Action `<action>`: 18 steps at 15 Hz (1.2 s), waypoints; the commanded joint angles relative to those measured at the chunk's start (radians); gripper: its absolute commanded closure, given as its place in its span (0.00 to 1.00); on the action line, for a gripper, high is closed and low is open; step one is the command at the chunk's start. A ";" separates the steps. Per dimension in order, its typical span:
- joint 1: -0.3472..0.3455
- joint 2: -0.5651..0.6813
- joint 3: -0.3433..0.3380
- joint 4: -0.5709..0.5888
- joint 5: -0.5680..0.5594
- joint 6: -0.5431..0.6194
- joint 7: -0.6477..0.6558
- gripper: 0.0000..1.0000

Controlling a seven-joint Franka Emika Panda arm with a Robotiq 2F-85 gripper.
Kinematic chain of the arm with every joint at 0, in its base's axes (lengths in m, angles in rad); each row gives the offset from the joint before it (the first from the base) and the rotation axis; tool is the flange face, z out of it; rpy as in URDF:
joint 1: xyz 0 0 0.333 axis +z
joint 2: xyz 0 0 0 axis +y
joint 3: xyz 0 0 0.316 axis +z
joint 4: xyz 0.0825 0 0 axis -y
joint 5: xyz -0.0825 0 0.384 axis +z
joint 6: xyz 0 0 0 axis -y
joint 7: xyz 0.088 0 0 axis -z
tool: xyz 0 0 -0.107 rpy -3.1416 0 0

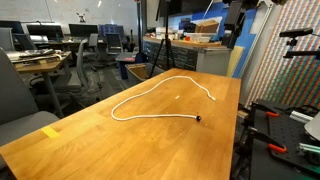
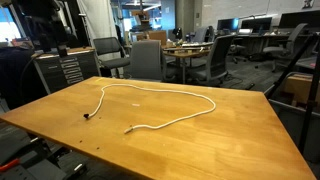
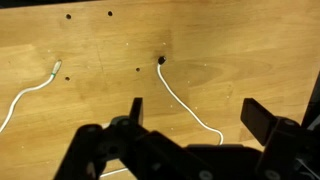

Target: Tie a loose knot using the cable

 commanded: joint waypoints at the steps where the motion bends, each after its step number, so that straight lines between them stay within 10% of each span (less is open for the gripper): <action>1: -0.002 0.000 0.001 0.004 0.000 -0.003 -0.001 0.00; 18: -0.202 0.344 0.001 -0.003 -0.455 0.064 0.055 0.00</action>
